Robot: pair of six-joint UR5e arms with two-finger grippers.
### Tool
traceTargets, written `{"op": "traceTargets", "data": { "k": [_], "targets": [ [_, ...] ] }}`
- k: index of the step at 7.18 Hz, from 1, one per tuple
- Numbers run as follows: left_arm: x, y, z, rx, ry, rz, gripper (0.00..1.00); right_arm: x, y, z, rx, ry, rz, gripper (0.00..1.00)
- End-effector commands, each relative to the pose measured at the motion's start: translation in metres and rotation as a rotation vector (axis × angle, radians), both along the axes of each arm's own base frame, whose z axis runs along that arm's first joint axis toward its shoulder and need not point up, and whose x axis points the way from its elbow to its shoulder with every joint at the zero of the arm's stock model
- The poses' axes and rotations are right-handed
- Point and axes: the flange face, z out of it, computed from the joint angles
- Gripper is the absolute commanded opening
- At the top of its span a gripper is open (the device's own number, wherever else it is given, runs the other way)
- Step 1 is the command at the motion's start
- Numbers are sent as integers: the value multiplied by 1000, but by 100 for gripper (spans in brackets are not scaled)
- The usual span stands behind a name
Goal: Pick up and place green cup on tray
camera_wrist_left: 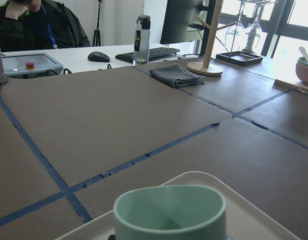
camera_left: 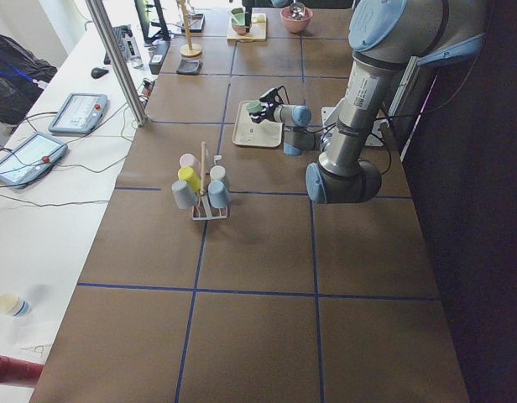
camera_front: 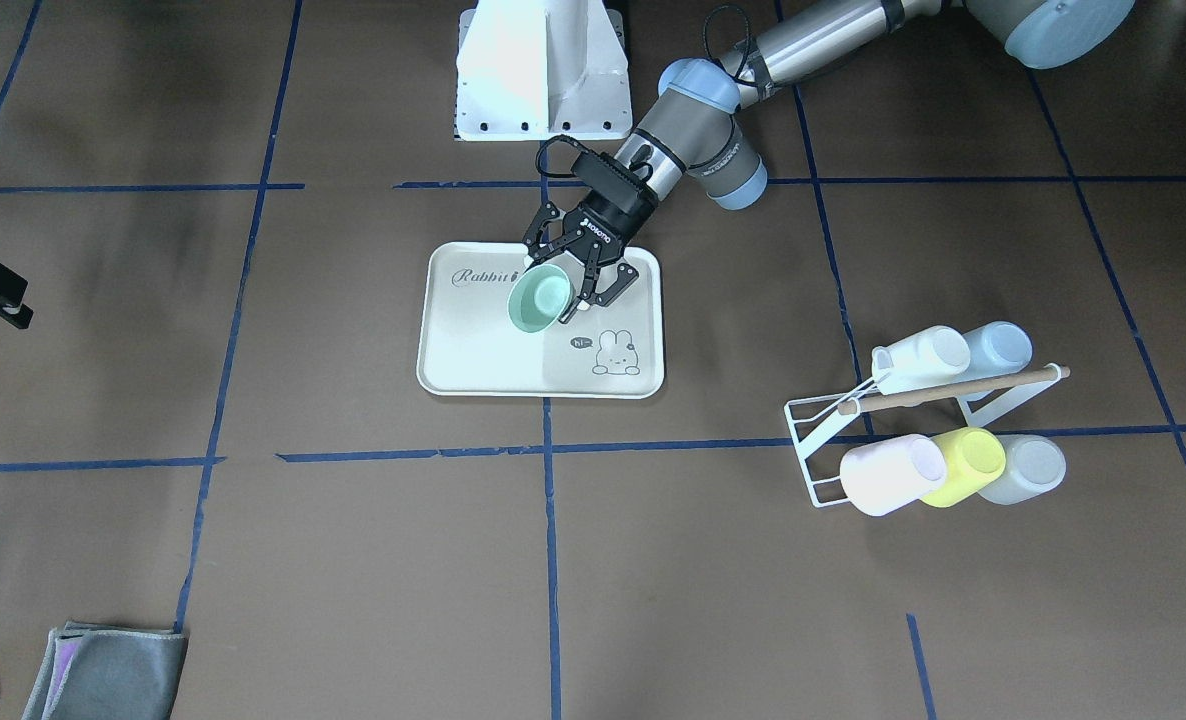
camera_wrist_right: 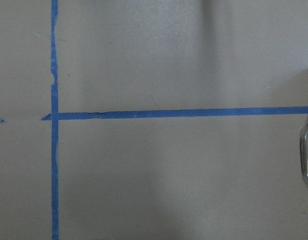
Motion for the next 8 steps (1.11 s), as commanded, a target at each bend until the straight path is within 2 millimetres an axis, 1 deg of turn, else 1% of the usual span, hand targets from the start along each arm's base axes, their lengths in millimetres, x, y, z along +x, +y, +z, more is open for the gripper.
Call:
{"op": "traceTargets", "data": {
  "k": [1,3,4,5,8],
  "targets": [
    [2,0,-2,0,0,0,56,0,0,0,-1,-1,-1,100],
    [3,-1,-9,3,9,0,64,0,0,1,-3,0,-1,100],
    [3,-2,-9,2,5,0,71,0,0,1,-3,0,-1,100],
    [3,-2,-9,0,0,0,76,0,0,1,-3,-2,-1,100],
    [2,-5,-9,2,-1,-5,76,0,0,-1,-1,-4,-2,100]
  ]
}}
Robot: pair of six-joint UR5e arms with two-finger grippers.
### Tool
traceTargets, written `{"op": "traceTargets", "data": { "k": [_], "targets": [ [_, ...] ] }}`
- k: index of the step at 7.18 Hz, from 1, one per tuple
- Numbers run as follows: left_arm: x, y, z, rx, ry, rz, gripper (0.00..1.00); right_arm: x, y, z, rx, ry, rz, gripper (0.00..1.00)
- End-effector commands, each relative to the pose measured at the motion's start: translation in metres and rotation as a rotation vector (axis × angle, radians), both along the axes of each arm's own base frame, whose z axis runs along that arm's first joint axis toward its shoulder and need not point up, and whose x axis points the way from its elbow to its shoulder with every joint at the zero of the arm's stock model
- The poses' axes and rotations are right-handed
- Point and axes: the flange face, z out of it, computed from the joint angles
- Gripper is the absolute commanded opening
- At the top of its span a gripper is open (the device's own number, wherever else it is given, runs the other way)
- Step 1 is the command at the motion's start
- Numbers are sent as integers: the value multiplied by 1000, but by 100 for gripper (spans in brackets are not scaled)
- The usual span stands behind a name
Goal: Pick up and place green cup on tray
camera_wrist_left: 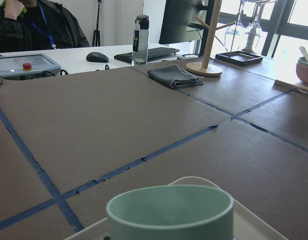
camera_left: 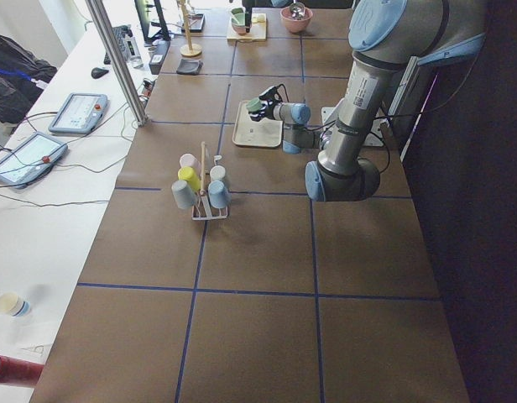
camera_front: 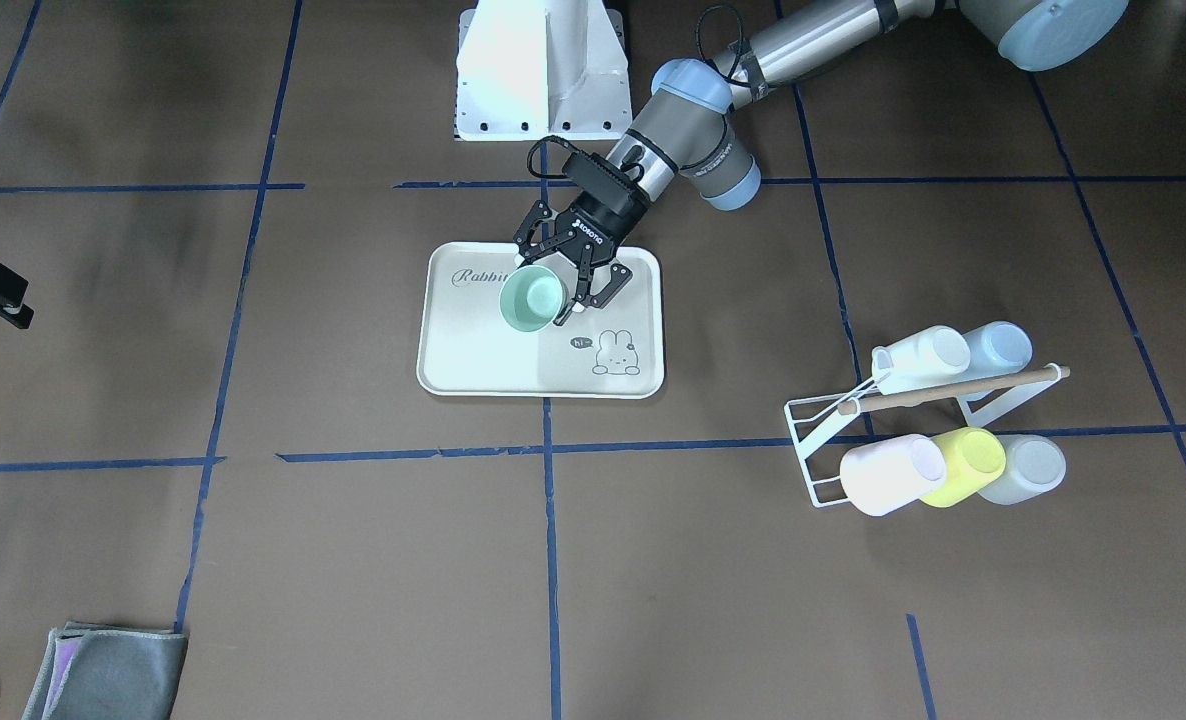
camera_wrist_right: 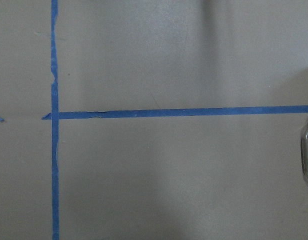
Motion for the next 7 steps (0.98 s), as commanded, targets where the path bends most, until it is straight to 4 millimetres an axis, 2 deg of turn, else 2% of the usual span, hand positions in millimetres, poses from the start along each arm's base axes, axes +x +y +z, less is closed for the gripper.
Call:
{"op": "traceTargets", "data": {
  "k": [1,4,7],
  "targets": [
    [-2,-3,0,0,-1,-5,76,0,0,-1,1,-1,0,100],
    [-3,-4,1,0,-2,-6,81,0,0,-1,0,-1,0,100],
    [-3,-5,1,0,-2,-8,82,0,0,-2,3,-2,0,100]
  ]
}}
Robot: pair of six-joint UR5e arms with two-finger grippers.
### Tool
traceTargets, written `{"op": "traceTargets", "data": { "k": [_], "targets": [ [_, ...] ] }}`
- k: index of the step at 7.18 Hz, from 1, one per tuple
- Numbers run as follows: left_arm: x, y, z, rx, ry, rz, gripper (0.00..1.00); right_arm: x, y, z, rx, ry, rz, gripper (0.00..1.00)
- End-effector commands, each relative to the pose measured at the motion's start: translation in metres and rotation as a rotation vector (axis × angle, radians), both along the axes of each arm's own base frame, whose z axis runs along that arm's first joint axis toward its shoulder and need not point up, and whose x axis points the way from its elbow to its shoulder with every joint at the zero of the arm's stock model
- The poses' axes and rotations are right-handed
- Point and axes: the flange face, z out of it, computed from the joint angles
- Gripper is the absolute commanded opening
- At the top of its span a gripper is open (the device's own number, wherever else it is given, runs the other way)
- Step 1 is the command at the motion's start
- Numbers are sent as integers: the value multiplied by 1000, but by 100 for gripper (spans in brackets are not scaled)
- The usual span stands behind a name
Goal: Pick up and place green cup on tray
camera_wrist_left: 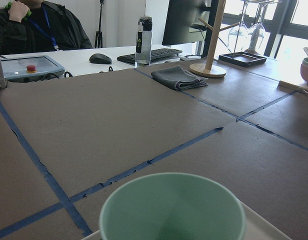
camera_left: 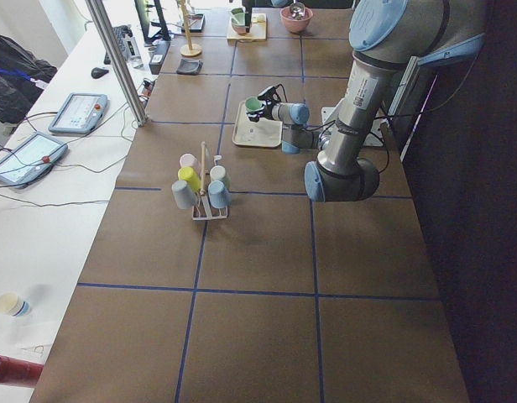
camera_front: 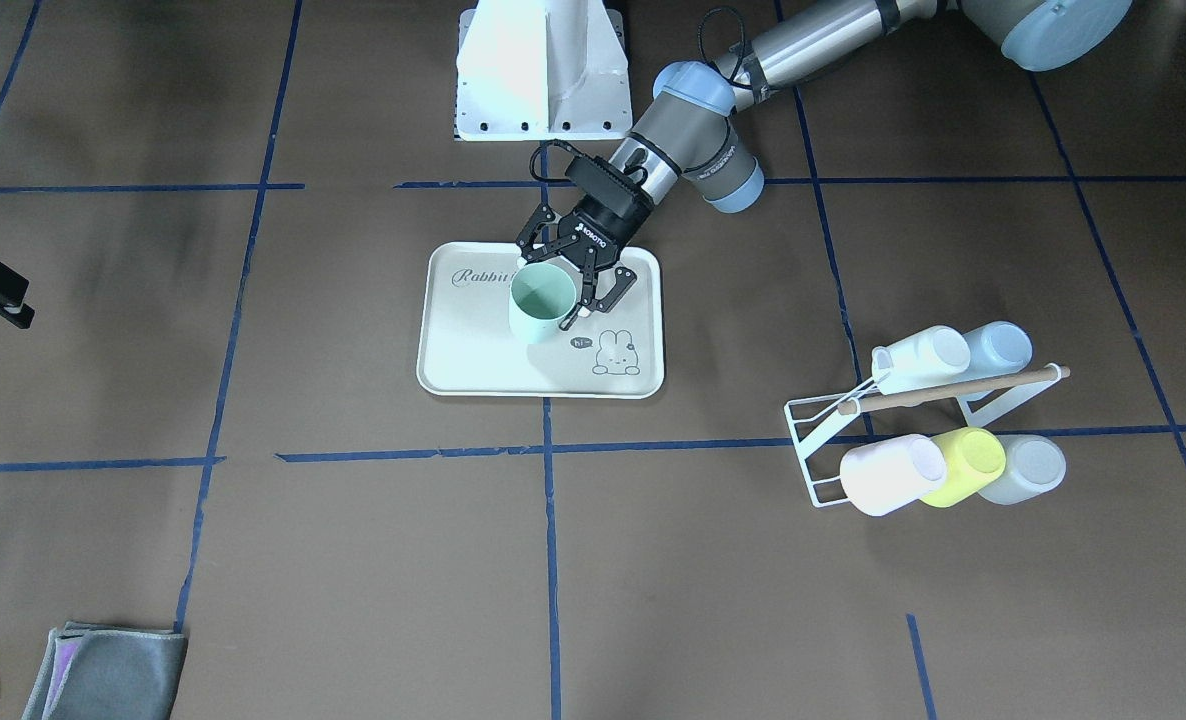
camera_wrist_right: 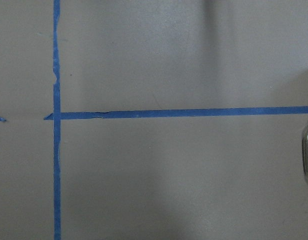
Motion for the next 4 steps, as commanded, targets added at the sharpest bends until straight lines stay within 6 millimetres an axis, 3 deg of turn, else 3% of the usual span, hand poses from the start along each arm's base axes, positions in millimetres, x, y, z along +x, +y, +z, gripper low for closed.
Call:
{"op": "traceTargets", "data": {
  "k": [1,2,3,4],
  "targets": [
    [0,0,0,0,1,0,82,0,0,0,0,0,0,100],
    [0,0,0,0,-1,0,82,0,0,1,-1,2,1,100],
    [-1,-1,0,0,-1,-2,99,0,0,1,-1,2,1,100],
    [0,0,1,-1,-2,0,99,0,0,1,-1,0,0,100]
  ]
}}
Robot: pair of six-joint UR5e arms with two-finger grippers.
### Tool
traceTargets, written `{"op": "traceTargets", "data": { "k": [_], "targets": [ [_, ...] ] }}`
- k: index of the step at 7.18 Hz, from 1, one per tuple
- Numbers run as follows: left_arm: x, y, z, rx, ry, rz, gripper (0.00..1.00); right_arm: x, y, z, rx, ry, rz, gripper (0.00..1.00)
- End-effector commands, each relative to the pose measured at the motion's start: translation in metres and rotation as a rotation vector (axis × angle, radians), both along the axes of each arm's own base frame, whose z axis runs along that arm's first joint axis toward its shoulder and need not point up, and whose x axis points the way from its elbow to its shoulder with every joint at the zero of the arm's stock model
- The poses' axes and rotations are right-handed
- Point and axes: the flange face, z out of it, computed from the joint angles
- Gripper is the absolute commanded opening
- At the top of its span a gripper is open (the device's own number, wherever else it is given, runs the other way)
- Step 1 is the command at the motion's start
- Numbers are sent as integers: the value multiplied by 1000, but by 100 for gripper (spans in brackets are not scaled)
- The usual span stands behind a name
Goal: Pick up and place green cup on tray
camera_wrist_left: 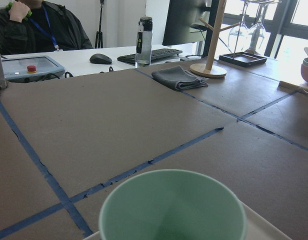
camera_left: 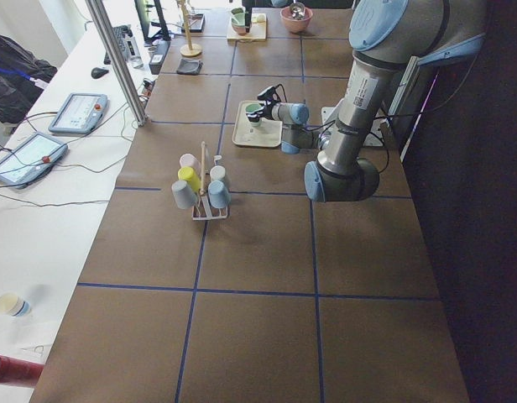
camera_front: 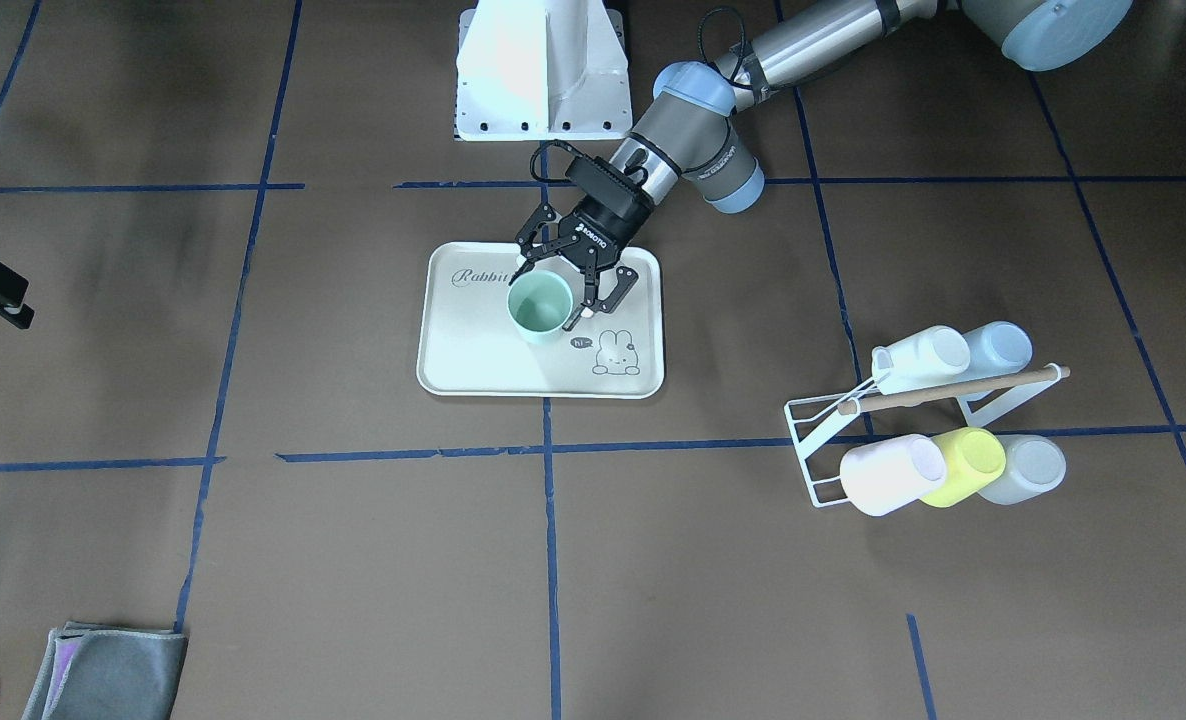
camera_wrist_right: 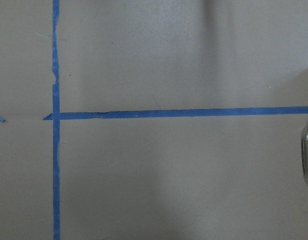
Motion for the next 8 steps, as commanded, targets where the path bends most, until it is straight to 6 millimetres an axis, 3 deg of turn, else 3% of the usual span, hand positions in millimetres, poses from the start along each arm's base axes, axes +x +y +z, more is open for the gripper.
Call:
{"op": "traceTargets", "data": {
  "k": [1,5,6,8],
  "targets": [
    [0,-1,0,1,-1,-1,99,0,0,-1,1,-1,0,100],
    [-12,-14,-10,6,16,-16,99,0,0,-2,2,-3,0,100],
    [-19,-13,-21,12,39,-18,99,2,-1,-2,3,-4,4,100],
    [-71,-19,-89,18,10,30,99,3,-1,-2,3,-4,5,100]
  ]
}}
